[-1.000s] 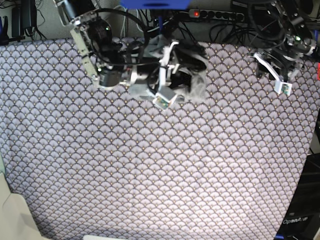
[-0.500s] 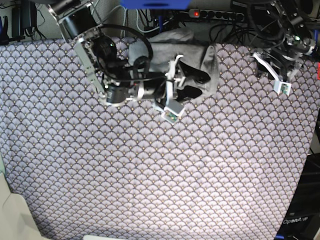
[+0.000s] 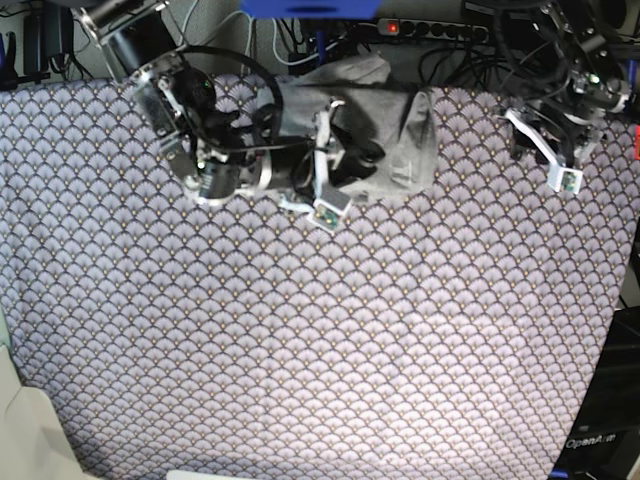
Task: Fold the T-shirt properly
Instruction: 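Press the folded bundle down with the right gripper and release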
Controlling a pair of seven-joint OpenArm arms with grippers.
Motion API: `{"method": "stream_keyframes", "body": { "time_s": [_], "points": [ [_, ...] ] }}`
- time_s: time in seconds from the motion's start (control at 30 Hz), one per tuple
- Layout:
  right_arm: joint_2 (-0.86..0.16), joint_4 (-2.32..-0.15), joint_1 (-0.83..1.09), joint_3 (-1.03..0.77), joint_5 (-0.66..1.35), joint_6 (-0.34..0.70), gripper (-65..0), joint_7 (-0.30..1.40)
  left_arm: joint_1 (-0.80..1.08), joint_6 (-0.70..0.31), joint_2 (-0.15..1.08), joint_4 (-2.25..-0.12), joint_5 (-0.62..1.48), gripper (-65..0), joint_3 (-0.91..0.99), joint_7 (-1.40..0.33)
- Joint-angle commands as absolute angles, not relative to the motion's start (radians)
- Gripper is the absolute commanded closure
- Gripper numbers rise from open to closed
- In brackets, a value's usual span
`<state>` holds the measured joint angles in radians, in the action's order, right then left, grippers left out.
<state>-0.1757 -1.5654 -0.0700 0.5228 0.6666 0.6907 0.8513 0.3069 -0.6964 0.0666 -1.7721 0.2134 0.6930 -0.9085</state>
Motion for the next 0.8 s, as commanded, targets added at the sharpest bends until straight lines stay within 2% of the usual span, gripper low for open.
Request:
{"method": "stream_keyframes", "body": {
  "time_s": [0.0,0.13,0.43,0.77],
  "points": [
    [-0.171,-1.587,-0.07,0.518,0.648,0.698,-8.6,0.832,0.308,-0.698,0.074,-1.796,0.249,-24.5,0.694,-0.894],
    [-0.174,-1.587,-0.064,0.516,0.565,0.698,-4.2,0.832,0.305,-0.698,0.076,-1.814,0.3,-24.4,0.694,-0.926],
    [-0.2,-1.58,-0.067,0.513,0.461,0.698,-3.9,0.809,0.285,-0.698,0.076,-1.811,0.298,-24.4,0.693,-0.977],
    [-0.232,-1.535,-0.14,0.486,0.46,0.698,-3.9,0.785,0.314,-0.698,0.081,-1.805,0.298,-24.4,0.693,-0.969]
  ]
}}
